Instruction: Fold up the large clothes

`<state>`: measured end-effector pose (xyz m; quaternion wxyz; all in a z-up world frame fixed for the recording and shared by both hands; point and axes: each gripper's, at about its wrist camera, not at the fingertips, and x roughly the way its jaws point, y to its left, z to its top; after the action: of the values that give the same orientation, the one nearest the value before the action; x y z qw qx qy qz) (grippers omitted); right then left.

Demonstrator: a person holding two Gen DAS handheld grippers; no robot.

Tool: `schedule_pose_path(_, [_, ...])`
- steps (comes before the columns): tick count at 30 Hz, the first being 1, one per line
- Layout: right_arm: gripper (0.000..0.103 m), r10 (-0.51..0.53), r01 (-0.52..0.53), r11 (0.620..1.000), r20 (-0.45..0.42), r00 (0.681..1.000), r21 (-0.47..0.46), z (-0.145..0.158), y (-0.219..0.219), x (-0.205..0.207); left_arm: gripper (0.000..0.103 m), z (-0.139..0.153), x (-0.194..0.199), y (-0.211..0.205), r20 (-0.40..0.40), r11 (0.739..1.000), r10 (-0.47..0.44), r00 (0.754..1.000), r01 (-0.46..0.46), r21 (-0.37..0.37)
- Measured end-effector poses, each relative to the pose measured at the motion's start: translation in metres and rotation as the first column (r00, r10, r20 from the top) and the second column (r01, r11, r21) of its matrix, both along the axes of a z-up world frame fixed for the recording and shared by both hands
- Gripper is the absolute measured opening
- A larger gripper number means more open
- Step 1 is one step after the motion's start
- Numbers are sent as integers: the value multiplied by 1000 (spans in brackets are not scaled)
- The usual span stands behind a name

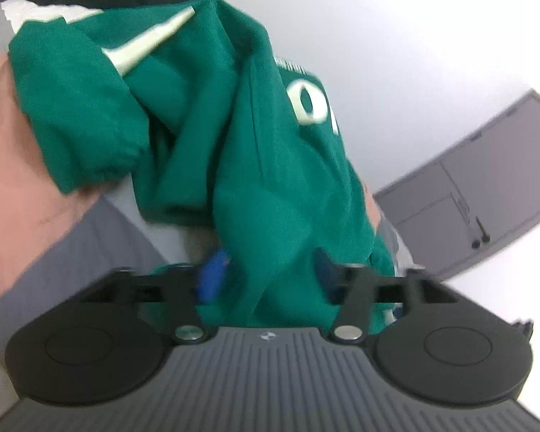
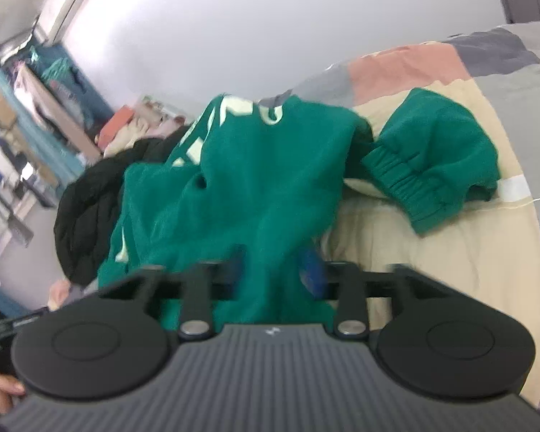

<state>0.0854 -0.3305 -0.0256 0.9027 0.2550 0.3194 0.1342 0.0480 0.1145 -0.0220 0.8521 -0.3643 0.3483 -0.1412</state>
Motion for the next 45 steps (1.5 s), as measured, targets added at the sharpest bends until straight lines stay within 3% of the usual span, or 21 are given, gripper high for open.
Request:
schedule_pose_path(1, [77,-14,14,1000,8,1000,18,0,-5,1,65,1,7,2,7,1000,5,1000,-5,-8])
schedule_pose_path(2, [79,-29,28,999,13,999,36,-1,-9,5,65,1,16,4,5,1000,7,1000,-7,-21])
schedule_pose_path(6, [81,-35,35,996,-4,999,77,-9,-18,35,70,-15,59,7,-44,997,4,999,-7,-76])
schedule_pose_path(8, [83,-29,33,997,-57,998,70,-18,-16,57,70,-28,79,6,-72,997,12,997,-17,-76])
schedule_pose_path(11, [83,15,-5,996,-114,993,87,-35,-11,90,70,-46,101,8,-104,990,-3,995,-12,-139])
schedule_pose_path(14, [81,44,-28,994,-157,987,102,-56,-6,119,70,-57,113,8,-101,982,-20,995,1,-189])
schedule_pose_path(17, [82,-3,17,997,-201,980,71,-79,-7,137,69,-58,114,1,-96,976,-65,993,43,-212])
schedule_pose_path(20, [84,33,4,984,-204,978,178,-92,-10,141,69,-53,111,0,-44,951,-105,993,88,-297])
schedule_pose_path(22, [84,103,-41,945,-176,979,325,-92,-14,138,69,-48,107,0,-7,928,-137,991,126,-352])
schedule_pose_path(24, [84,157,-84,878,-118,980,471,-88,-17,131,69,-42,105,0,54,901,-175,983,182,-393])
schedule_pose_path(27, [84,231,-202,801,21,973,563,-70,-14,119,69,-40,107,1,116,872,-207,971,237,-428])
schedule_pose_path(30, [84,274,-279,812,88,958,512,-57,-5,112,69,-50,114,4,71,905,-134,988,151,-398])
schedule_pose_path(34, [83,221,-193,903,-29,975,385,-70,4,120,69,-70,126,-1,-14,943,-122,992,111,-313])
schedule_pose_path(36, [74,191,-147,929,-100,976,339,-82,8,126,69,-69,130,-7,-14,961,-123,992,116,-250])
schedule_pose_path(38, [49,182,-130,939,-138,974,317,-89,11,128,66,-63,130,-15,32,966,-150,988,154,-209])
schedule_pose_path(40, [37,181,-141,947,-119,976,288,-82,14,124,36,-56,130,-22,56,967,-174,983,181,-177])
schedule_pose_path(43, [29,217,-197,936,-37,976,293,-64,18,112,19,-39,118,-27,94,967,-196,976,209,-147])
schedule_pose_path(45, [27,217,-216,936,30,976,278,-48,21,99,15,-22,103,-25,167,967,-187,968,211,-141])
